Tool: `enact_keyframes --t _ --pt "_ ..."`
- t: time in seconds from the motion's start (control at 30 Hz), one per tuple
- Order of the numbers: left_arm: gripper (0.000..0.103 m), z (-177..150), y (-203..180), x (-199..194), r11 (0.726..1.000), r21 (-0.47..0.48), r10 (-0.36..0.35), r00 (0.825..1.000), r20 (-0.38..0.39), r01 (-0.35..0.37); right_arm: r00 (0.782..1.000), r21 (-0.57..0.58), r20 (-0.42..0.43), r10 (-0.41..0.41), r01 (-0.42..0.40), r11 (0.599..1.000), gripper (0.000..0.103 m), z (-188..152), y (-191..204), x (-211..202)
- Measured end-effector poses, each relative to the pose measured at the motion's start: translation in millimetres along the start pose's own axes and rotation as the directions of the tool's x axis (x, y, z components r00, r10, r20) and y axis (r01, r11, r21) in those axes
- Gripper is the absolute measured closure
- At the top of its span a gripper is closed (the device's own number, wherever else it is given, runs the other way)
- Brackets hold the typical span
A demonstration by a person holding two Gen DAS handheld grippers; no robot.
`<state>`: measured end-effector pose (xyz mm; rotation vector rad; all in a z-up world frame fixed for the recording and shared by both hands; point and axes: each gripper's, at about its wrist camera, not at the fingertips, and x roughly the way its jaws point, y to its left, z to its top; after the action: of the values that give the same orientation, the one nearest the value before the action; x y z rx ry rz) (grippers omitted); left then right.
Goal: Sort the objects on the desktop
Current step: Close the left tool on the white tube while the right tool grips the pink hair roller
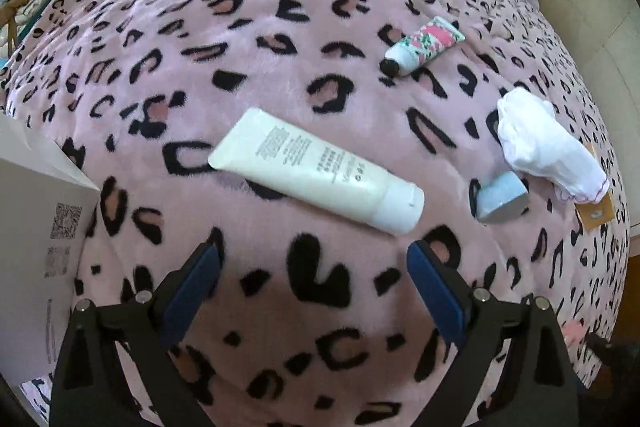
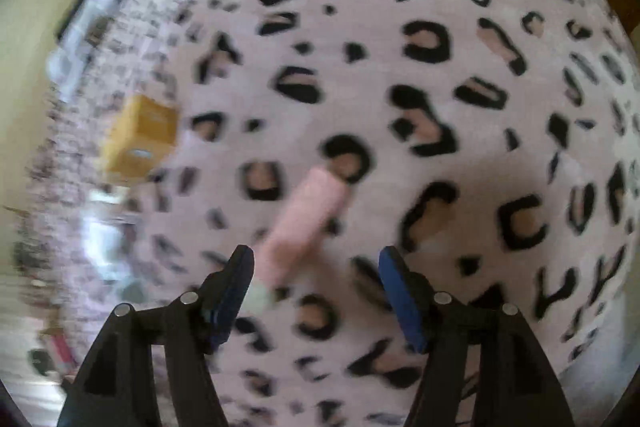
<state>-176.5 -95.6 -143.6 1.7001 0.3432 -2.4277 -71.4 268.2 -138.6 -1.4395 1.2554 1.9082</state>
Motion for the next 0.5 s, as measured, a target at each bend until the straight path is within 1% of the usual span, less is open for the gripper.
enact_keyframes --t 0.07,0.13,0.27,0.3,0.33,0.4,0.5 --pt "0.007 2 0 -2 1.0 0.002 -0.008 1.0 0.015 0.008 0.999 0.031 0.004 0.049 -0.049 0.998 0.036 -1 2 -1" --pt "0.007 5 0 1 1.0 0.006 -0.009 1.0 0.011 0.009 0.999 0.032 0.004 0.052 -0.052 0.998 0.036 1 8 7" --pt "0.005 9 2 13 0.999 -0.012 -0.043 0.999 -0.011 0.043 0.998 0.041 -0.009 0.056 -0.055 0.998 0.036 11 14 30" --pt "0.004 9 1 16 0.999 -0.013 -0.041 0.999 -0.013 0.041 0.998 0.044 -0.012 0.055 -0.054 0.998 0.036 12 17 37" --pt "0.004 9 -1 18 0.999 -0.012 -0.033 0.999 -0.014 0.033 0.999 0.043 -0.014 0.051 -0.05 0.998 0.036 19 22 39" --pt "0.003 10 -5 25 1.0 -0.009 -0.008 1.0 -0.021 0.007 0.999 0.038 -0.003 0.042 -0.041 0.998 0.036 21 21 44" --pt "0.001 14 -10 29 1.0 -0.027 0.011 1.0 -0.013 -0.011 1.0 0.014 -0.001 0.028 -0.028 0.999 0.036 19 17 51"
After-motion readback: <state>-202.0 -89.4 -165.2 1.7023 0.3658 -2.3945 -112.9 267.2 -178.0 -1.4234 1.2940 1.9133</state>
